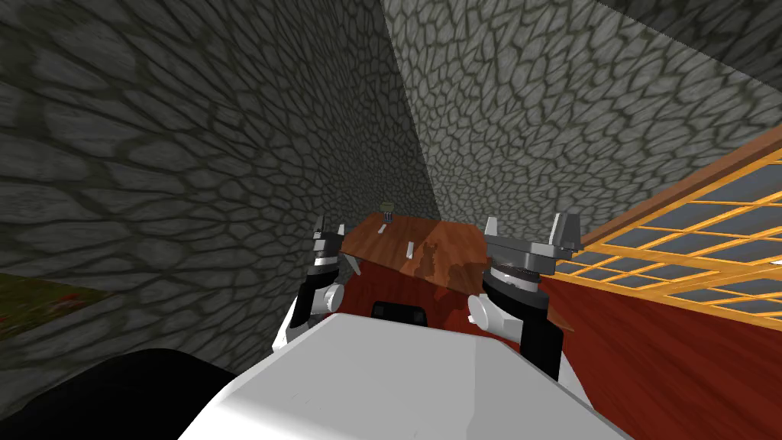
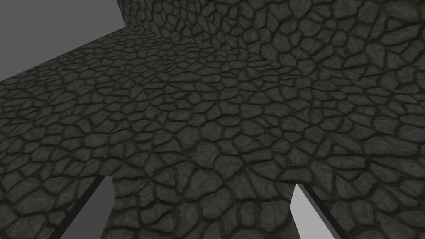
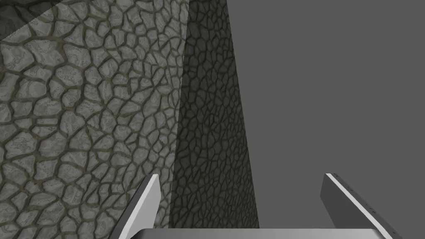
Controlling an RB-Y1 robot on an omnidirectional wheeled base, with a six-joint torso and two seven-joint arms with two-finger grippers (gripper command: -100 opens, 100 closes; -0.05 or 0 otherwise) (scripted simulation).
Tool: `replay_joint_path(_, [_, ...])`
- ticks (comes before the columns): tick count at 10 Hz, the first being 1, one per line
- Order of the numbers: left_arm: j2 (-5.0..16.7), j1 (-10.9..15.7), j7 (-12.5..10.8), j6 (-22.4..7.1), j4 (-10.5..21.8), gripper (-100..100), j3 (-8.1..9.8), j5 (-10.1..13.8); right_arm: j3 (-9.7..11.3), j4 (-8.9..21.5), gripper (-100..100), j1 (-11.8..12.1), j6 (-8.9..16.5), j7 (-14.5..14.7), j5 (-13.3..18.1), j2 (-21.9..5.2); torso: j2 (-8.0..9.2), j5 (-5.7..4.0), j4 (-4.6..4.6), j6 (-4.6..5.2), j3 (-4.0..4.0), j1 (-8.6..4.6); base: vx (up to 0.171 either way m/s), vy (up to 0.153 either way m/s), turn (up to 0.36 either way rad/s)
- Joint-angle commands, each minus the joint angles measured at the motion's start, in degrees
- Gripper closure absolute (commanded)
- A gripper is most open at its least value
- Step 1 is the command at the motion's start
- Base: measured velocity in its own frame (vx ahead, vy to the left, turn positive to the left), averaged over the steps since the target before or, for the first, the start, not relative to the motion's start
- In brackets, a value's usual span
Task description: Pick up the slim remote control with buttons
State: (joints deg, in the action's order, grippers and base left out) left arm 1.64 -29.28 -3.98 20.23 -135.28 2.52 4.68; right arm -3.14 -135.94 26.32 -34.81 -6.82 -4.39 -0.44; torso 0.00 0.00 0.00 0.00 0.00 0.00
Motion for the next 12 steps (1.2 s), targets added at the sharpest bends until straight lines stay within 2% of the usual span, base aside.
replay_joint_path(1, [0.0, 0.0, 0.0, 0.0, 0.0, 0, 0.0, 0.0, -0.2, 0.9, -100, 0.3, -0.5, 1.2, 2.6, -2.8, 0.0, 0.0, 0.0, 0.0, 0.0, 0.0, -0.013, 0.002, 0.144])
replay_joint_path(4, [0.0, 0.0, 0.0, 0.0, 0.0, 0, 0.0, 0.0, -0.7, 3.1, -100, 1.0, -1.7, 4.1, 7.9, -7.5, 0.11, 0.0, 0.02, -0.02, 0.06, -0.02, -0.03, 0.002, 0.19])
replay_joint_path(5, [0.0, 0.0, 0.0, 0.0, 0.0, 0, 0.0, 0.0, -0.7, 3.1, -100, 1.0, -1.7, 4.1, 9.0, -7.5, 0.11, 0.0, 0.02, -0.02, 0.06, -0.02, -0.017, -0.002, 0.052])
replay_joint_path(6, [0.0, 0.0, 0.0, 0.0, 0.0, 0, 0.0, 0.0, -0.9, 4.2, -100, 1.2, -2.2, 5.4, 11.0, -9.2, 0.08, 0.0, 0.02, 0.01, 0.05, -0.02, -0.016, 0.002, 0.132])
replay_joint_path(7, [0.0, 0.0, 0.0, 0.0, 0.0, 0, 0.0, 0.0, -0.9, 4.2, -100, 1.2, -2.2, 5.4, 11.8, -9.2, 0.07, 0.0, 0.01, -0.02, 0.04, -0.01, -0.013, 0.0, 0.095])
replay_joint_path(8, [0.0, 0.0, 0.0, 0.0, 0.0, 0, 0.0, 0.0, -1.2, 5.4, -100, 1.5, -2.8, 6.7, 14.0, -11.0, 0.05, 0.0, 0.01, 0.0, 0.03, -0.02, -0.016, 0.003, 0.208])
replay_joint_path(9, [0.0, 0.0, 0.0, 0.0, 0.0, 0, 0.0, 0.0, -1.2, 5.4, -100, 1.5, -2.8, 6.7, 15.0, -11.0, 0.06, 0.0, 0.01, -0.02, 0.03, -0.01, -0.013, -0.002, 0.085])
replay_joint_path(10, [0.0, 0.0, 0.0, 0.0, 0.0, 0, 0.0, 0.0, -1.4, 6.7, -100, 1.7, -3.5, 8.2, 17.0, -12.9, 0.05, 0.0, 0.01, 0.01, 0.03, -0.02, -0.017, 0.005, 0.211])
replay_joint_path(11, [0.0, 0.0, 0.0, 0.0, 0.0, 0, 0.0, 0.0, -1.4, 6.7, -100, 1.7, -3.5, 8.2, 18.4, -12.9, 0.05, 0.0, 0.01, -0.03, 0.03, -0.01, -0.014, -0.001, 0.089])
replay_joint_path(12, [0.0, 0.0, 0.0, 0.0, 0.0, 0, 0.0, 0.0, -1.7, 8.1, -100, 2.0, -4.3, 9.7, 20.3, -14.8, 0.05, 0.0, 0.01, 0.02, 0.03, -0.02, -0.016, 0.006, 0.208])
